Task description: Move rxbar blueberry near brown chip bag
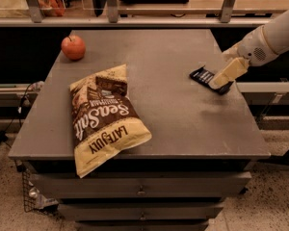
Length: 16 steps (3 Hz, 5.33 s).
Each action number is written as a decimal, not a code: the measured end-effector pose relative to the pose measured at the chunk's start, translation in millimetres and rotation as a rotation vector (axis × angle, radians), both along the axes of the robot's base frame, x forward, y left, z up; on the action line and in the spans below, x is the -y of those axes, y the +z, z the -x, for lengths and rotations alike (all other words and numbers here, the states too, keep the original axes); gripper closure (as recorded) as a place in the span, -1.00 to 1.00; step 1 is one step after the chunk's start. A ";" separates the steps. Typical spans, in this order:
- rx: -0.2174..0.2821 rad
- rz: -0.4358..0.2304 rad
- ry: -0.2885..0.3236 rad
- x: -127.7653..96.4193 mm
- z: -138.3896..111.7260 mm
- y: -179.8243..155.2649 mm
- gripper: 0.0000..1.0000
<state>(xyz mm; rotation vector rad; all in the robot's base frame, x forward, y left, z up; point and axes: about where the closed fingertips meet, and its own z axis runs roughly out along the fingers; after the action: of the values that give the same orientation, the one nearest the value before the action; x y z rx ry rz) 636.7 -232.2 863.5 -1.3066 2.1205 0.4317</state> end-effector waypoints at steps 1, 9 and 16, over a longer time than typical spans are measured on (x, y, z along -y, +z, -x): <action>-0.007 0.000 -0.007 0.6 0.0 -6.8 -1.00; 0.099 -0.038 0.096 -64.0 22.1 46.0 1.00; -0.084 -0.050 0.397 -190.9 68.9 -6.5 -1.00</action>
Offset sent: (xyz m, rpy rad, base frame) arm -0.0049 -0.0180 -0.0441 -0.0158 0.0502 -0.0696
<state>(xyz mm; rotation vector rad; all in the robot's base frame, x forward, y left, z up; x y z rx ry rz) 567.8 -41.3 857.0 -1.7105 1.8988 0.7087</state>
